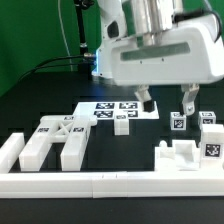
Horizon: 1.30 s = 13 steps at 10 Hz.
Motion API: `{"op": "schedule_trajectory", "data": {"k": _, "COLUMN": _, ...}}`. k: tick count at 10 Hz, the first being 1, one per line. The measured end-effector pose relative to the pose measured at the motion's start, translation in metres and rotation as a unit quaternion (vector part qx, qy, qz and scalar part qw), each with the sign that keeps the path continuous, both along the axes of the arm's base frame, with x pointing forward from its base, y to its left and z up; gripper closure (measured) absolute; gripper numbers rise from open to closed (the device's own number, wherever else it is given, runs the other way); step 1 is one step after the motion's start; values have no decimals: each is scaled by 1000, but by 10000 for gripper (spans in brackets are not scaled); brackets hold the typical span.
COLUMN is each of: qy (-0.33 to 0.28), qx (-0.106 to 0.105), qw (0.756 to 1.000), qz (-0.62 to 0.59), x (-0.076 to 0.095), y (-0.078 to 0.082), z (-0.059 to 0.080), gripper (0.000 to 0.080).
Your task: Assemble chair
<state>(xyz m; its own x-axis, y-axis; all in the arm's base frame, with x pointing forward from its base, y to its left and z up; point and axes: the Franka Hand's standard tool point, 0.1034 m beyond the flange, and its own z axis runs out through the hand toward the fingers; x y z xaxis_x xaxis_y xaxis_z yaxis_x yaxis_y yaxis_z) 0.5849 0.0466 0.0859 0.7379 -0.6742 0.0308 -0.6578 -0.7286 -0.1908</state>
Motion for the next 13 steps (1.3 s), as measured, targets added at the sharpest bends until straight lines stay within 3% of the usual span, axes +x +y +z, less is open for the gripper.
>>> {"op": "schedule_trajectory", "data": {"k": 2, "qy": 9, "qx": -18, "qw": 995, "qz": 102, "x": -28, "y": -24, "z": -13, "gripper": 150}}
{"op": "schedule_trajectory", "data": {"k": 3, "qy": 15, "qx": -25, "qw": 992, "qz": 120, "x": -40, "y": -26, "z": -19, "gripper": 150}}
{"op": "schedule_trajectory", "data": {"k": 7, "qy": 4, "qx": -46, "qw": 966, "qz": 253, "x": -40, "y": -29, "z": -21, "gripper": 150}}
{"op": "schedule_trajectory", "data": {"k": 8, "qy": 17, "qx": -49, "qw": 951, "qz": 305, "x": -54, "y": -37, "z": -34, "gripper": 150}}
{"op": "schedule_trajectory", "data": {"k": 9, "qy": 37, "qx": -46, "qw": 933, "qz": 355, "x": -69, "y": -50, "z": -42, "gripper": 150}}
{"op": "schedule_trajectory", "data": {"k": 11, "qy": 82, "qx": -38, "qw": 919, "qz": 384, "x": -86, "y": -65, "z": -38, "gripper": 150}}
{"op": "schedule_trajectory", "data": {"k": 12, "qy": 88, "qx": -34, "qw": 919, "qz": 383, "x": -87, "y": -65, "z": -39, "gripper": 150}}
{"op": "schedule_trajectory", "data": {"k": 13, "qy": 130, "qx": -7, "qw": 914, "qz": 385, "x": -93, "y": -60, "z": -39, "gripper": 150}}
